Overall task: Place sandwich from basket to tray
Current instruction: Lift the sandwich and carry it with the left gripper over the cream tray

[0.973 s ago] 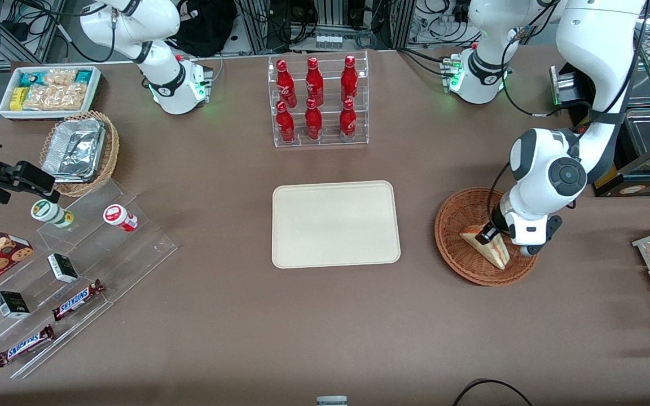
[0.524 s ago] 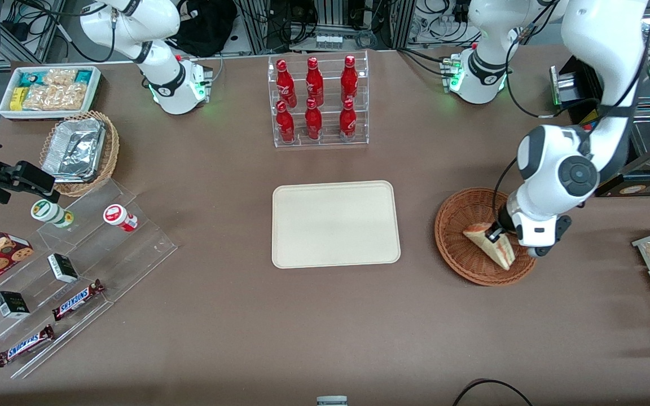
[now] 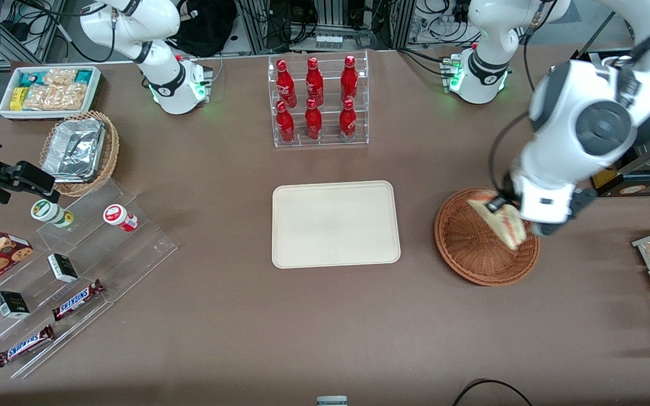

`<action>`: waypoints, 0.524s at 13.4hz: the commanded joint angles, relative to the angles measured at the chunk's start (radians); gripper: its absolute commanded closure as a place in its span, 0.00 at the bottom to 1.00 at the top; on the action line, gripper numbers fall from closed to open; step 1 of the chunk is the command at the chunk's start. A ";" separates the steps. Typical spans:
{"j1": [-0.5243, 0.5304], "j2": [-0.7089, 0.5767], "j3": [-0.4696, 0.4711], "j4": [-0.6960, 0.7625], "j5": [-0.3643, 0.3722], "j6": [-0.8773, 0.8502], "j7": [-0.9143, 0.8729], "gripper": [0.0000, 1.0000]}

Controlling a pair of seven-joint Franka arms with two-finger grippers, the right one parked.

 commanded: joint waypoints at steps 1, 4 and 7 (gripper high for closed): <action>0.004 0.044 -0.147 0.030 0.013 -0.014 0.001 0.97; -0.005 0.138 -0.291 0.069 0.054 0.012 0.036 0.93; -0.103 0.208 -0.310 0.069 0.099 0.060 0.027 0.94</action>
